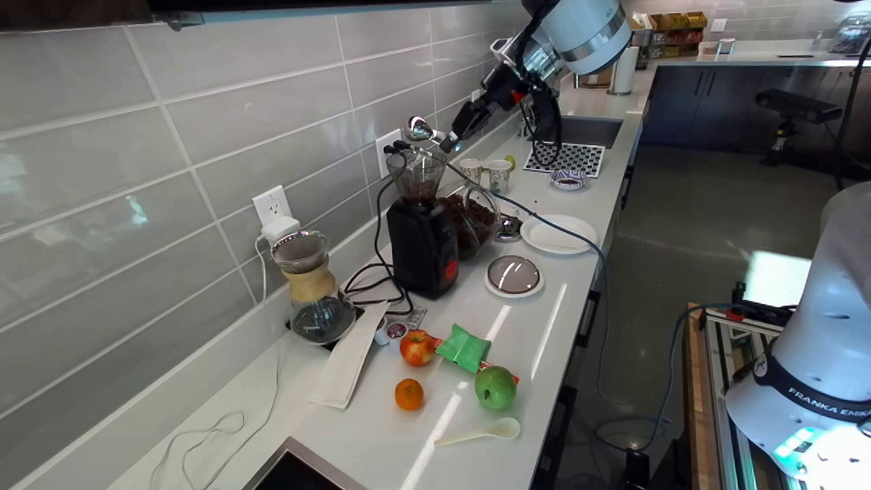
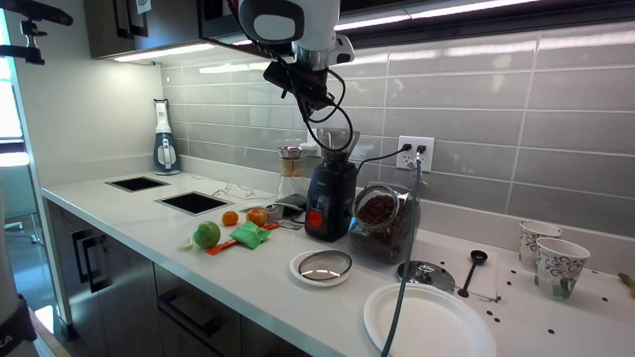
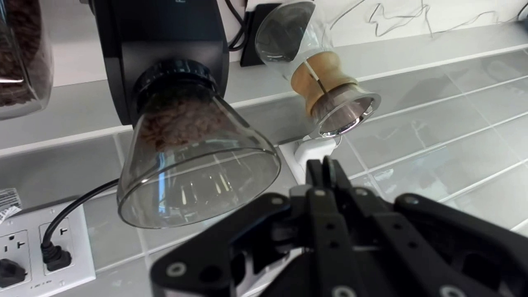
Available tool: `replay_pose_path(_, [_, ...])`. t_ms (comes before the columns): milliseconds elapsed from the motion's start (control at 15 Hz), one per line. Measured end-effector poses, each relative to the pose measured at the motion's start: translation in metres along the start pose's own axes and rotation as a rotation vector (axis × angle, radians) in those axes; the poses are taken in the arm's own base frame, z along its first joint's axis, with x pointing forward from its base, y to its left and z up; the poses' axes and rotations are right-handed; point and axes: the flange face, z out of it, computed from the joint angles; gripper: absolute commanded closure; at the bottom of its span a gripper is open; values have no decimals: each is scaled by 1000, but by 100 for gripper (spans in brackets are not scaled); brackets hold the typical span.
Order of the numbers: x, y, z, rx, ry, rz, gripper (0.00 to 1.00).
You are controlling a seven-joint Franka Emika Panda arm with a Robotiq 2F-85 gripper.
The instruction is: Take a scoop of coffee grounds and place them in the coffee blender
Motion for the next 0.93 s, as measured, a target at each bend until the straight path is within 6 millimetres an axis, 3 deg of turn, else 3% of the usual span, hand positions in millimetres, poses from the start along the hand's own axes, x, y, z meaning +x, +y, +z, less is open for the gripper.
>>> replay_pose_path(400, [-10, -8, 11, 0, -135, -115, 99])
replay_pose_path(933, [-41, -16, 27, -87, -442, -350, 99])
